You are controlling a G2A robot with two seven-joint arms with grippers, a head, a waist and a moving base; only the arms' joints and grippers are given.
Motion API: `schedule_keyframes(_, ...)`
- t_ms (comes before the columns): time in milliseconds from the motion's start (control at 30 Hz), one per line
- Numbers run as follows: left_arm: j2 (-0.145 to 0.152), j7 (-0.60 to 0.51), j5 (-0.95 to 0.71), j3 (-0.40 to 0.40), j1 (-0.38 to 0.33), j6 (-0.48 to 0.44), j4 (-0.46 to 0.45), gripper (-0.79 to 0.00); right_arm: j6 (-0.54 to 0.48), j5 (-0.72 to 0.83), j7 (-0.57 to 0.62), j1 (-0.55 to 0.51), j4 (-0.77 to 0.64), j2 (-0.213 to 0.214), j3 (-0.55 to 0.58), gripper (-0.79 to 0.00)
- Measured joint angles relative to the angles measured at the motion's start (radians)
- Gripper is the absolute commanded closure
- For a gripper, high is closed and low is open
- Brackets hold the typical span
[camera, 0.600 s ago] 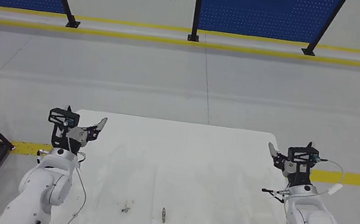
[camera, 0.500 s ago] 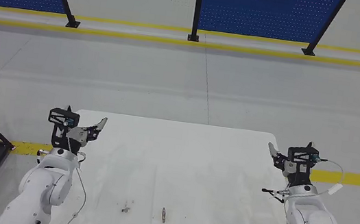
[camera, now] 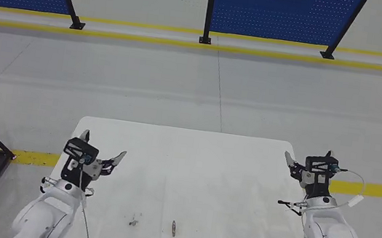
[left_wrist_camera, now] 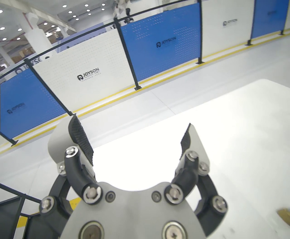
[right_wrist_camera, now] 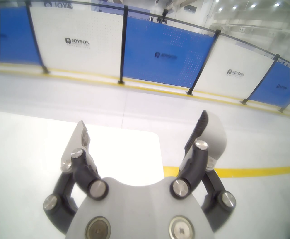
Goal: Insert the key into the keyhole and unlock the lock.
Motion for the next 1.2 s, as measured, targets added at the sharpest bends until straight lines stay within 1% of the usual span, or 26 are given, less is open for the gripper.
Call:
schedule_keyframes(33, 0.001, 0.003, 0.026, 0.001, 0.063, -0.02, -0.03, -0.785, 0.0, 0.0, 0.0, 0.0, 0.0, 0.0, 0.0, -0.785)
schedule_keyframes(133, 0.001, -0.007, 0.06, 0.015, 0.202, -0.029, -0.077, -0.785, 0.0, 0.0, 0.0, 0.0, 0.0, 0.0, 0.0, -0.785)
schedule_keyframes(233, 0.002, -0.026, 0.113, 0.052, 0.3, -0.074, -0.09, -0.785, 0.0, 0.0, 0.0, 0.0, 0.0, 0.0, 0.0, -0.785)
schedule_keyframes(300, 0.0, -0.043, 0.145, 0.09, 0.324, -0.059, -0.082, -0.785, 0.0, 0.0, 0.0, 0.0, 0.0, 0.0, 0.0, -0.785)
schedule_keyframes(400, -0.004, -0.122, 0.133, 0.157, 0.322, -0.026, -0.053, -0.785, 0.0, 0.0, 0.0, 0.0, 0.0, 0.0, 0.0, -0.785)
schedule_keyframes(433, -0.007, -0.153, 0.155, 0.181, 0.322, 0.004, -0.048, -0.779, 0.0, 0.0, 0.0, 0.0, 0.0, 0.0, 0.0, -0.785)
schedule_keyframes(467, -0.009, -0.174, 0.169, 0.198, 0.321, 0.026, -0.046, -0.745, 0.0, 0.0, 0.0, 0.0, 0.0, 0.0, 0.0, -0.785)
schedule_keyframes(533, -0.013, -0.226, 0.173, 0.229, 0.309, 0.07, -0.036, -0.717, 0.0, 0.0, 0.0, 0.0, 0.0, 0.0, 0.0, -0.785)
schedule_keyframes(600, -0.017, -0.273, 0.174, 0.253, 0.287, 0.095, -0.022, -0.665, 0.0, 0.0, 0.0, 0.0, 0.0, 0.0, 0.0, -0.785)
schedule_keyframes(633, -0.019, -0.3, 0.17, 0.264, 0.271, 0.111, -0.014, -0.625, 0.0, 0.0, 0.0, 0.0, 0.0, 0.0, 0.0, -0.785)
schedule_keyframes(733, -0.024, -0.352, 0.168, 0.288, 0.235, 0.143, 0.011, -0.603, 0.0, 0.0, 0.0, 0.0, 0.0, 0.0, 0.0, -0.785)
schedule_keyframes(800, -0.026, -0.374, 0.17, 0.299, 0.215, 0.155, 0.026, -0.61, 0.0, 0.0, 0.0, 0.0, 0.0, 0.0, 0.0, -0.785)
schedule_keyframes(867, -0.028, -0.395, 0.168, 0.31, 0.196, 0.163, 0.039, -0.576, 0.0, 0.0, 0.0, 0.0, 0.0, 0.0, 0.0, -0.785)
schedule_keyframes(900, -0.029, -0.403, 0.167, 0.314, 0.189, 0.164, 0.044, -0.545, 0.0, 0.0, 0.0, 0.0, 0.0, 0.0, 0.0, -0.785)
schedule_keyframes(1033, -0.032, -0.43, 0.163, 0.332, 0.159, 0.166, 0.069, -0.533, 0.0, 0.0, 0.0, 0.0, 0.0, 0.0, 0.0, -0.785)
schedule_keyframes(1067, -0.032, -0.432, 0.164, 0.336, 0.153, 0.167, 0.074, -0.502, 0.0, 0.0, 0.0, 0.0, 0.0, 0.0, 0.0, -0.785)
schedule_keyframes(1133, -0.034, -0.436, 0.168, 0.346, 0.143, 0.172, 0.084, -0.474, 0.0, 0.0, 0.0, 0.0, 0.0, 0.0, 0.0, -0.785)
schedule_keyframes(1200, -0.035, -0.436, 0.169, 0.353, 0.136, 0.176, 0.09, -0.425, 0.0, 0.0, 0.0, 0.0, 0.0, 0.0, 0.0, -0.785)
